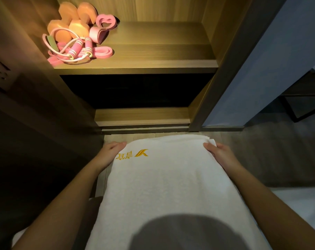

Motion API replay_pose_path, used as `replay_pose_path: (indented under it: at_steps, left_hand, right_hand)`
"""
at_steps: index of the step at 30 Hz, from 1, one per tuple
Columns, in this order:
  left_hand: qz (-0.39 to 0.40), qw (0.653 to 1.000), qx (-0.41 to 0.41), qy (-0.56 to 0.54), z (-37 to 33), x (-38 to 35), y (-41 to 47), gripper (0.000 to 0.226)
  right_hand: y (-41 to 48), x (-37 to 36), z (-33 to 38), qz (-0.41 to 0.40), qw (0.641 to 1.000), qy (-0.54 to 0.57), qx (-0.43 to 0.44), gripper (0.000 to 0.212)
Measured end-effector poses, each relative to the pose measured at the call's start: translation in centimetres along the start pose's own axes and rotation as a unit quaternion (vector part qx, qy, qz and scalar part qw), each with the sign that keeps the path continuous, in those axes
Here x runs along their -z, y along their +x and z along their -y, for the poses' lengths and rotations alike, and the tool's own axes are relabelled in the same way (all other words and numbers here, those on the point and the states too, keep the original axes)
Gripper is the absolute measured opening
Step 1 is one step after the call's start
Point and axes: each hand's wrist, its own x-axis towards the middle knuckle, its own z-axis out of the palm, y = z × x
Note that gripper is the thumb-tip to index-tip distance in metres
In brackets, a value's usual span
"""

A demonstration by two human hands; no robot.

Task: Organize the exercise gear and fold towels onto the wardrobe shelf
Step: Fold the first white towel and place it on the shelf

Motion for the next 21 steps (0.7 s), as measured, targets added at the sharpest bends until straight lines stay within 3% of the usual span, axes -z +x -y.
replay_pose_path:
  at_steps: [4,8,12,14,16,19,21]
  left_hand:
    - [-0.105,0.994,-0.003,0.019,-0.6,-0.3,-1.0,0.031]
    - [-0.019,0.989,0.076,-0.123,-0.8,-0.9,-3.8,0.021]
    - [-0.114,0.955,-0.06,-0.267,-1.3,-0.1,-5.3,0.014]
    - [-0.135,0.937,-0.071,-0.314,-2.1,0.0,-4.6,0.016]
    - [-0.14,0.943,0.005,-0.301,-2.5,-0.7,-2.7,0.02]
    - [-0.115,0.955,0.179,-0.205,-2.6,-2.0,-0.3,0.034]
    - [-0.112,0.96,0.206,-0.156,-2.6,-2.2,0.7,0.035]
  right_hand:
    - [-0.4,0.5,0.4,-0.047,0.995,-0.073,0.046,0.026]
    - [-2.3,1.1,2.0,0.001,0.998,-0.052,0.027,0.019]
    - [-4.3,2.0,4.1,0.019,0.994,0.085,0.063,0.009]
    - [-3.8,2.0,5.3,0.029,0.985,0.162,0.057,0.009]
    - [-1.5,0.8,5.7,0.019,0.991,0.132,0.009,0.019]
    - [2.3,-1.5,4.5,-0.043,0.995,-0.057,-0.074,0.039]
    - [3.5,-2.0,3.4,-0.051,0.986,-0.122,-0.103,0.043]
